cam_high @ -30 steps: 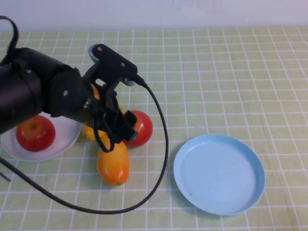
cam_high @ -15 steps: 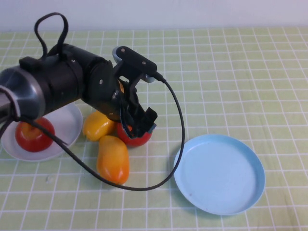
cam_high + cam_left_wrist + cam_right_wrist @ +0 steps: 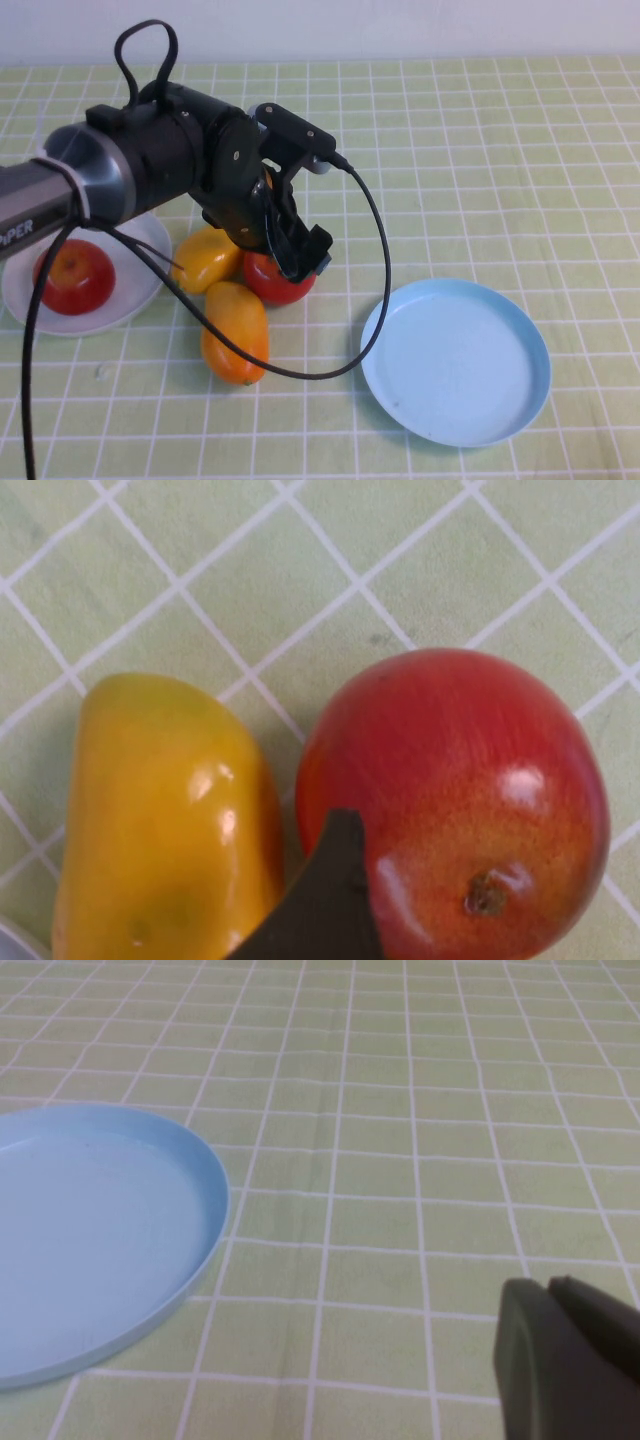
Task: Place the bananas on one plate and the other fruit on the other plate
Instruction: Put one type of fruit in the left plate, then put another type of fruit in the right plate
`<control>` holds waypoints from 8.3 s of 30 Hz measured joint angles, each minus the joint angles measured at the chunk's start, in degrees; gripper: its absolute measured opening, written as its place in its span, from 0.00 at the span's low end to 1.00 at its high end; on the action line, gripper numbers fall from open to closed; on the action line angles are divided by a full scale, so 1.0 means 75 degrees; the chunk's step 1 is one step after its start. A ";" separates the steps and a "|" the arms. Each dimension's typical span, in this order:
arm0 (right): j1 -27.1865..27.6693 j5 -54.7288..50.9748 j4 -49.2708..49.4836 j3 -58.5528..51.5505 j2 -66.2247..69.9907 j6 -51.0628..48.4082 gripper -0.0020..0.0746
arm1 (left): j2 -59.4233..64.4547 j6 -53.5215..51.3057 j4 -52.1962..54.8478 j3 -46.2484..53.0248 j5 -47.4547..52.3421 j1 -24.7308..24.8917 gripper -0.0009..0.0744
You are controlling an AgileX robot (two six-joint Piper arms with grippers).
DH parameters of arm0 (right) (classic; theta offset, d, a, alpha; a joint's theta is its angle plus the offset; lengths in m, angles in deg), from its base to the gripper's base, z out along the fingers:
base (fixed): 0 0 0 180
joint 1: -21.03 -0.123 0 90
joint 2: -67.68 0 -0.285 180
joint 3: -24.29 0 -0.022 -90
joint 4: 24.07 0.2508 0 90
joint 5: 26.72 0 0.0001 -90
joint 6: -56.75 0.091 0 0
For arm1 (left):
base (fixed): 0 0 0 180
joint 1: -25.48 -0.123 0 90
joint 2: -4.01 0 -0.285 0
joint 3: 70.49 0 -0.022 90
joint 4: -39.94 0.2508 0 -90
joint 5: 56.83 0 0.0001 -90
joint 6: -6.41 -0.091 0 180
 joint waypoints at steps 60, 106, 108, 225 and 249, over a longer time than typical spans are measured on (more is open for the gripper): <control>0.0000 0.0000 0.0000 0.0000 0.0000 0.0000 0.00 | -0.0660 0.0175 0.1265 -0.0719 0.2085 -0.1286 0.80; 0.0000 0.0000 0.0000 0.0000 0.0000 0.0000 0.01 | 0.0335 0.0428 0.1348 -0.0719 0.1454 -0.2581 0.85; 0.0000 0.0000 0.0000 0.0000 0.0000 0.0000 0.00 | 0.0335 0.0527 0.1348 -0.0719 0.1500 -0.2581 0.88; 0.0000 0.0000 0.0000 0.0000 0.0000 0.0000 0.01 | -1.4051 0.0002 -0.0851 1.0982 -0.2952 -0.3638 0.02; 0.0000 -0.0955 0.4231 0.2395 0.2274 0.0164 0.01 | -1.4051 0.0002 -0.0833 1.0982 -0.2948 -0.3638 0.02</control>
